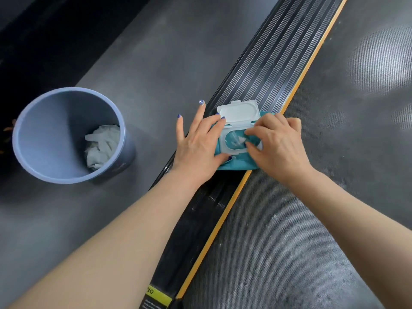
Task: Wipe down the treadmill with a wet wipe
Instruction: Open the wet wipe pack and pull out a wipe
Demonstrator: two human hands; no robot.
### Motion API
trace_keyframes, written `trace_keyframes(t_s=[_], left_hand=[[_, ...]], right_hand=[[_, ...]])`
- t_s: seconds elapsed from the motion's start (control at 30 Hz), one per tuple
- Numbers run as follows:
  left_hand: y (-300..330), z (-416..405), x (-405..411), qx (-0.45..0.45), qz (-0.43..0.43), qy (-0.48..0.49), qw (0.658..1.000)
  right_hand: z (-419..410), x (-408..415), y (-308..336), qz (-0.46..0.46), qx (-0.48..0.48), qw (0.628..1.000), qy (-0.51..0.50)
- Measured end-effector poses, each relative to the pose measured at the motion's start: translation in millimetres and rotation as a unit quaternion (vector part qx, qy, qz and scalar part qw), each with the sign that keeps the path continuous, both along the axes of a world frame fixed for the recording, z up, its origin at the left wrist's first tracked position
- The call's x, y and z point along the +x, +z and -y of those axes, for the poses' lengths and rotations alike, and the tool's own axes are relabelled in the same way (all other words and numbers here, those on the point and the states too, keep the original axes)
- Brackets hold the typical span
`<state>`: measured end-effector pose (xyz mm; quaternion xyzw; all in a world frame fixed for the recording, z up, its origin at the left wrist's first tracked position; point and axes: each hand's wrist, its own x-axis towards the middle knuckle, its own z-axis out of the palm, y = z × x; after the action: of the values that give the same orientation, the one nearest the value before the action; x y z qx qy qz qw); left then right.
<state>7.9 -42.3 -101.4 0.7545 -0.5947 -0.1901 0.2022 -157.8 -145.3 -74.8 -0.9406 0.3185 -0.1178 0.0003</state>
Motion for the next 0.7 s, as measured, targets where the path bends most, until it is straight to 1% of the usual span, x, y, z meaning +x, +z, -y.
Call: trace_keyframes(t_s=[0.13,0.23,0.37,0.47,0.6,0.7], left_hand=[[2,2,0,0.017,0.003,-0.004,1.0],[3,2,-1,0.024,0.003,-0.003,1.0],[5,2,-1,0.032,0.021,-0.006,0.999],[6,3,-1,0.04,0.038,-0.007,0.998],[9,7,-2,0.063,0.038,0.005,0.997],[9,7,-2,0.06,0.042,-0.001,0.997]], right_hand=[[8,4,4,-0.031,-0.032,0.998,0.045],[12,10,4,-0.091,-0.057,0.991,0.081],[14,14,6,-0.128,-0.079,0.984,0.098],[8,22,13,-0.111,-0.093,0.987,0.074],[-7,29,24,-0.056,-0.108,0.988,0.099],[-6,15,26,-0.043,-0.069,0.996,0.048]])
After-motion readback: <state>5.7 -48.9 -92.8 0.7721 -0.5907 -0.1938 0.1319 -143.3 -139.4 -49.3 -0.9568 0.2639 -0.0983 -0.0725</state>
